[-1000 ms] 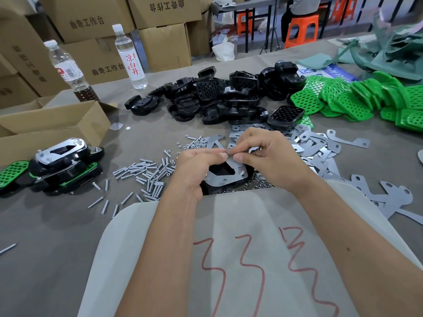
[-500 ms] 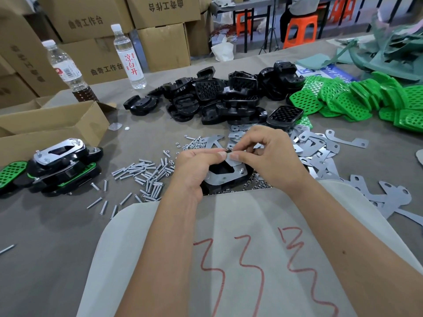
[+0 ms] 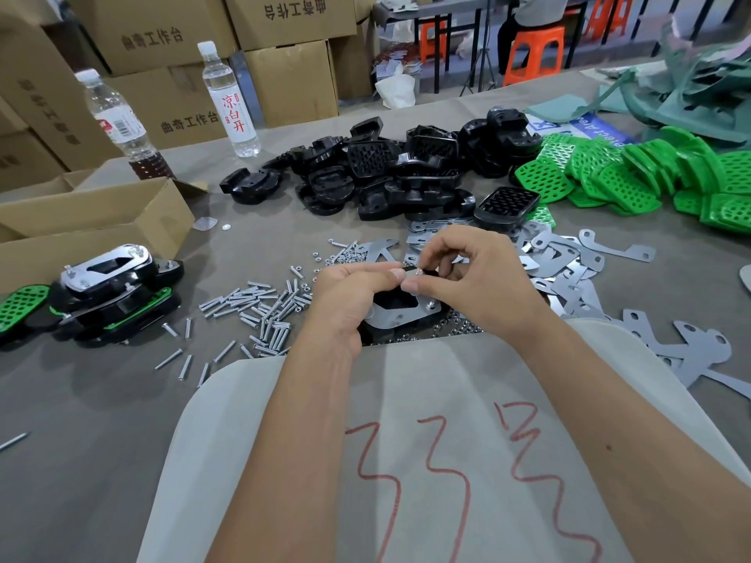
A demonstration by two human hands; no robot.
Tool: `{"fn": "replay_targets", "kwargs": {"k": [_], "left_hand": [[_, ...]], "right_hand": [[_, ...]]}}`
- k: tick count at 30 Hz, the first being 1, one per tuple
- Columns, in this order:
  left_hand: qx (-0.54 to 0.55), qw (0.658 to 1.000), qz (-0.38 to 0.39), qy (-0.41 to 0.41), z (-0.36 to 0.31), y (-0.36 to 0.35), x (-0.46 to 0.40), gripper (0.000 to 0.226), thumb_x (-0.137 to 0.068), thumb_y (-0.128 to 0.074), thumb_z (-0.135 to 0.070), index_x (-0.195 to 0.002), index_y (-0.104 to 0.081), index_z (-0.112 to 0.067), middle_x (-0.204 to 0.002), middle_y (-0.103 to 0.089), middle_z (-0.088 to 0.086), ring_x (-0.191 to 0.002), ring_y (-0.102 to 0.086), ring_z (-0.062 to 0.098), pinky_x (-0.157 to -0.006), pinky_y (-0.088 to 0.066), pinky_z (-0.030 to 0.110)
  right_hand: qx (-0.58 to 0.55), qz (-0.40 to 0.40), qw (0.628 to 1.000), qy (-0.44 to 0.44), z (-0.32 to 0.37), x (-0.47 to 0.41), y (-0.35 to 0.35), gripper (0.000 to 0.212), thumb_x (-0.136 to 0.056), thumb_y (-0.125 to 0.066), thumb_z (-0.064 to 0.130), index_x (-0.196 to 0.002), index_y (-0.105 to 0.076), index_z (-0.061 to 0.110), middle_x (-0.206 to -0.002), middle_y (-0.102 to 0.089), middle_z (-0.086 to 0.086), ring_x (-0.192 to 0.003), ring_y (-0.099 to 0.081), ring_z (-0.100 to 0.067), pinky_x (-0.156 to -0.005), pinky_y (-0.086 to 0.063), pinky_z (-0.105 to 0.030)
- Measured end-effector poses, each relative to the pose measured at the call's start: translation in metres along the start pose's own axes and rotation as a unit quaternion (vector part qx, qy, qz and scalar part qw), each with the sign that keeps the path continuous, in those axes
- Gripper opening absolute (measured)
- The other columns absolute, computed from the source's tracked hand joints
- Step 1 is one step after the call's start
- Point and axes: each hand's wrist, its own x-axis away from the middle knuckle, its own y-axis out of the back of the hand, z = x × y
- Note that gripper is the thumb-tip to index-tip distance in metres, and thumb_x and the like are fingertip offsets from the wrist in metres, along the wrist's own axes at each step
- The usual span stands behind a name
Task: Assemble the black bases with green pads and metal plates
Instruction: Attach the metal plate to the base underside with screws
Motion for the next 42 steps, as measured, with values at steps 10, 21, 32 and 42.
{"fn": "replay_targets", "kwargs": {"k": [10,21,32,42], "left_hand": [[0.049,0.998,-0.027,0.017,-0.002,0.000,-0.003,0.009,-0.084,-0.077,-0.002,-0.081,-0.080,-0.009,-0.078,-0.079,0.011,-0.067,-0.076,0.022,-0.061,-0.062,0.030],[0.045,0.998,-0.024,0.022,-0.001,-0.005,0.000,0.010,-0.081,-0.079,-0.001,-0.079,-0.081,-0.010,-0.082,-0.079,0.013,-0.072,-0.076,0.026,-0.067,-0.065,0.036],[0.000,0.999,-0.047,-0.012,-0.002,-0.009,0.007,0.013,-0.078,-0.081,-0.002,-0.071,-0.081,-0.014,-0.085,-0.080,0.010,-0.088,-0.075,0.029,-0.095,-0.060,0.046],[-0.044,0.991,-0.099,-0.082,-0.006,-0.012,0.010,0.007,-0.080,-0.070,-0.002,-0.077,-0.074,-0.006,-0.087,-0.075,0.017,-0.077,-0.063,0.022,-0.080,-0.055,0.038]], "right_hand": [[-0.004,0.006,1.000,-0.004,-0.003,0.000,0.002,0.007,-0.094,-0.076,0.020,-0.091,-0.080,0.014,-0.093,-0.068,-0.008,-0.084,-0.062,-0.021,-0.076,-0.053,-0.031],[-0.035,0.006,0.999,-0.010,-0.004,-0.002,0.000,0.018,-0.096,-0.075,0.024,-0.082,-0.079,0.013,-0.092,-0.065,0.002,-0.080,-0.061,-0.015,-0.075,-0.045,-0.022],[0.169,0.060,0.982,0.059,-0.005,-0.002,-0.005,0.009,-0.095,-0.071,0.017,-0.094,-0.062,0.018,-0.096,-0.054,0.005,-0.068,-0.058,-0.020,-0.067,-0.044,-0.025],[0.295,0.084,0.948,0.078,0.007,0.001,-0.017,0.019,-0.105,-0.038,0.030,-0.100,-0.048,0.014,-0.099,-0.044,-0.002,-0.075,-0.050,-0.035,-0.068,-0.049,-0.054]]}}
